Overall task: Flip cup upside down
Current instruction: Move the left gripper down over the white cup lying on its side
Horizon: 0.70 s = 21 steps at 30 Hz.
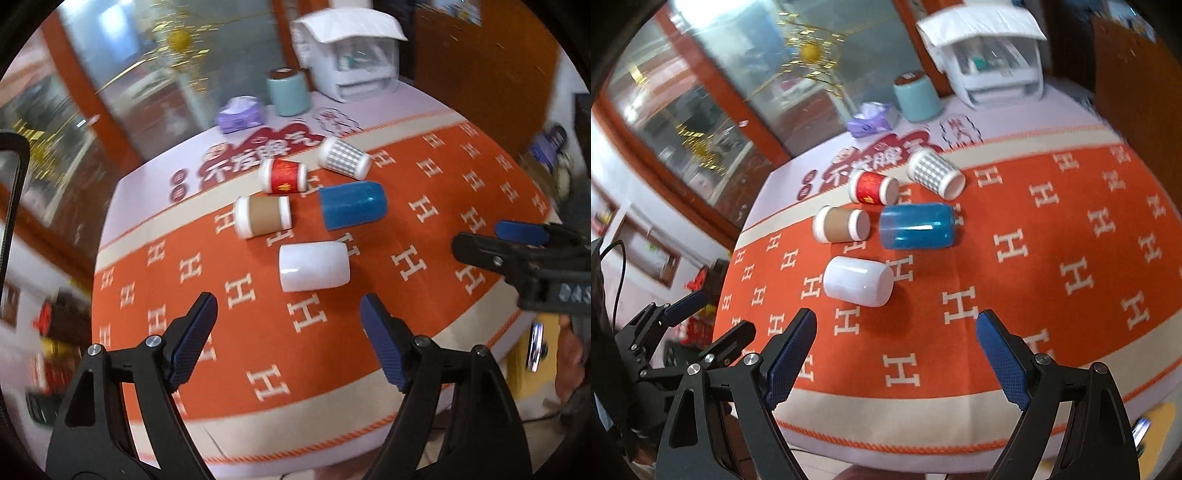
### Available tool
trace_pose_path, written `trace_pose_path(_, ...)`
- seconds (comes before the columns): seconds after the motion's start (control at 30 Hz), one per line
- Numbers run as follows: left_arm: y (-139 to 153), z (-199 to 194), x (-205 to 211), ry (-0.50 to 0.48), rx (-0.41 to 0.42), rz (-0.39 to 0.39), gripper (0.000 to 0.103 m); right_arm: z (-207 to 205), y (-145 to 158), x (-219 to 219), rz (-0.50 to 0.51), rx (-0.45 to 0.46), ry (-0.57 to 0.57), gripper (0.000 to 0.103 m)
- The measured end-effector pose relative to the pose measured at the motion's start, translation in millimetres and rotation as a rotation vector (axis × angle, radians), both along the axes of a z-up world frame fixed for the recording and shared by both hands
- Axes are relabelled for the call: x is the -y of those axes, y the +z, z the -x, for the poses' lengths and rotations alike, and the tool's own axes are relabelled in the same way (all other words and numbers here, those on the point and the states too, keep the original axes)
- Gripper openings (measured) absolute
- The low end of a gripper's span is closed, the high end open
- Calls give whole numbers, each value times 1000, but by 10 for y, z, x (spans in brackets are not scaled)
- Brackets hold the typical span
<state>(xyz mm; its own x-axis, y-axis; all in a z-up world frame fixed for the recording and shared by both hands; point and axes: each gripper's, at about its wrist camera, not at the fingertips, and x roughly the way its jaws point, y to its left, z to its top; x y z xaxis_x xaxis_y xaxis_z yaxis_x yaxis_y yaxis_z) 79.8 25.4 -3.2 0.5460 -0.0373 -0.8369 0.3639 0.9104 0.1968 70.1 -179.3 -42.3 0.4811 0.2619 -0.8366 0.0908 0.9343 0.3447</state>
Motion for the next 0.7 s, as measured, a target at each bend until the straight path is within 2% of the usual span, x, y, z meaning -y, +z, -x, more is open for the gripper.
trace_pose_path(0.07,-63,-145,4,-71,-13,-29,78,-119,-182,16,-38,-50,-55,89)
trace_pose_path(0.17,-258,-399,78,-230,-25,-102,78,-231,-502,74,-89,-109,-137,89)
trace_pose_path(0.3,-614,-574,296,-435,-24,-204,78,-275,-915,147,-121,-154,-222,89)
trace_pose_path(0.37,-864,-621,441,-578,-7,-295,78,-259,-1143,184,-143,-184,-269,89)
trace_pose_path(0.43,-1077,-642,533,-679,3,-351,78,-239,-1334,219,-168,-211,-305,89)
trace_pose_path(0.5,-1311,-664,628,-789,-3,-424,78,-203,-1482,233,-184,-235,-341,89)
trace_pose_path(0.7,-1811,-690,726,-981,-26,-567,78,-112,-1707,286,-200,-264,-417,89)
